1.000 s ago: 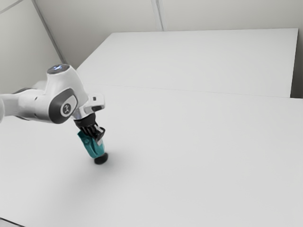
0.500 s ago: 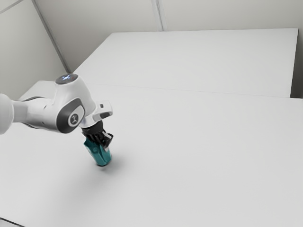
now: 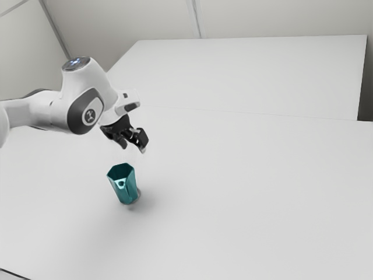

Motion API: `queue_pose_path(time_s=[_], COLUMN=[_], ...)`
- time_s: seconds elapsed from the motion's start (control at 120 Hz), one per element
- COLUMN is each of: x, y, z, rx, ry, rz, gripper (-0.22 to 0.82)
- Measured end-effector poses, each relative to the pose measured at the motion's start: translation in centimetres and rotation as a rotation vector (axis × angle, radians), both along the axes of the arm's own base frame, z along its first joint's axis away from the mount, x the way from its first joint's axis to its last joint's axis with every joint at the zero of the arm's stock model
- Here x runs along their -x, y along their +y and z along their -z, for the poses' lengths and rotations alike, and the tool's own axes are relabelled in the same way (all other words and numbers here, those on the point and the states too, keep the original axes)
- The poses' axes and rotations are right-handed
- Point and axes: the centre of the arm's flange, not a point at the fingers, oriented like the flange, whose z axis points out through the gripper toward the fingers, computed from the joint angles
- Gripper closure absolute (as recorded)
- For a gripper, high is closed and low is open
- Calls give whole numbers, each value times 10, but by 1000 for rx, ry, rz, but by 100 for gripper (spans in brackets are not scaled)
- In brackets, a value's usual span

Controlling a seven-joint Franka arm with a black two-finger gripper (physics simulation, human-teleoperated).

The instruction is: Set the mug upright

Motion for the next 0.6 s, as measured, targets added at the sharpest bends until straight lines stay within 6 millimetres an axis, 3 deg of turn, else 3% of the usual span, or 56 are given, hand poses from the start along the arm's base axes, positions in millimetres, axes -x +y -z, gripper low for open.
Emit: queue_pose_path(time_s=[0.3, 0.425, 0.6], x=[-42, -57, -59], y=[6, 12, 17], z=[-79, -124, -176], rx=[3, -1, -6], ry=[57, 56, 62], rz=[-29, -41, -54], gripper=[6, 4, 3])
